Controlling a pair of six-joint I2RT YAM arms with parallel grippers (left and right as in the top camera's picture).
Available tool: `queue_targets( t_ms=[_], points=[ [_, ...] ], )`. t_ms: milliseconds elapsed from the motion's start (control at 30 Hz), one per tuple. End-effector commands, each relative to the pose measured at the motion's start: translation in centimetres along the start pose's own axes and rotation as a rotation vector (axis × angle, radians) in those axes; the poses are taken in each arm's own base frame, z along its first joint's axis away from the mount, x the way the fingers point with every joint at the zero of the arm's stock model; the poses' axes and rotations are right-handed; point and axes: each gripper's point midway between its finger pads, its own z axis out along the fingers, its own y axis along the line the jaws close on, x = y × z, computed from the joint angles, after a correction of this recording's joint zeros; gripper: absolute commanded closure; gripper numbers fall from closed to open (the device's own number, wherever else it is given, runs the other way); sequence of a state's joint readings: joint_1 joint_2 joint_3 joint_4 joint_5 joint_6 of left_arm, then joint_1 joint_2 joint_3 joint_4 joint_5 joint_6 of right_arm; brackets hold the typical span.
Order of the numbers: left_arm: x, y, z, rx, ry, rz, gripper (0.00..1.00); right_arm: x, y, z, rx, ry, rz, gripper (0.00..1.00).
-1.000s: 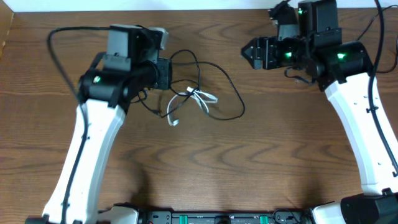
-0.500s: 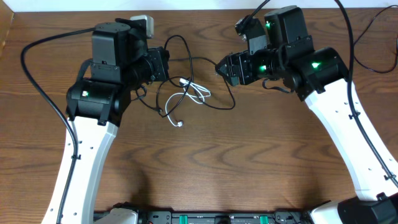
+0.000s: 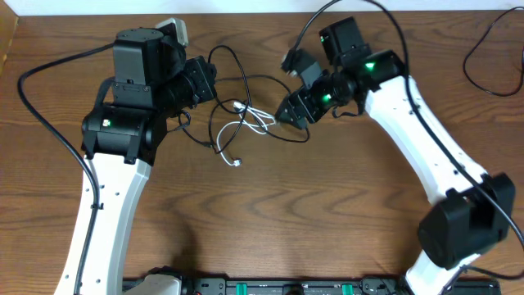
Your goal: Untangle cables
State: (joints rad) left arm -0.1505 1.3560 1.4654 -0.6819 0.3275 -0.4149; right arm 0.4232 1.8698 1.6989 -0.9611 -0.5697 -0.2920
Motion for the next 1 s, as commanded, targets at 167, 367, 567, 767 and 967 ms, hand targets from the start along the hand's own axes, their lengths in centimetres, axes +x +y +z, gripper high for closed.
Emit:
queue_targets(
  t_ms=[167,367,567,767,967],
  points=[
    [-0.4,-0.3,-0.6,0.006,-0.010,-0.032,0.93,-0.2,0.3,3.4,-0.113,-0.019,-0.242,0.18],
    [-0.4,-0.2,-0.6,0.005,-0.009,-0.033,0.93,-0.3,0.4,5.3,-0.164,-0.033,-0.246,0.19],
    [-0.4,-0.2,-0.6,0.005,-0.009,-0.033,0.93,-0.6,1.0,6.9,-0.176,-0.036,-0.277,0.26],
    [-0.4,-0.2,-0.6,0.005,-0.009,-0.033,0.93,-0.7,0.2,7.3,-0.140,-0.031,-0.278,0.42],
    [-0.4,-0.2,-0.6,0.005,-0.009,-0.036,0.93,-1.0,-0.1,7.3,-0.125,-0.037,-0.247,0.87]
  ],
)
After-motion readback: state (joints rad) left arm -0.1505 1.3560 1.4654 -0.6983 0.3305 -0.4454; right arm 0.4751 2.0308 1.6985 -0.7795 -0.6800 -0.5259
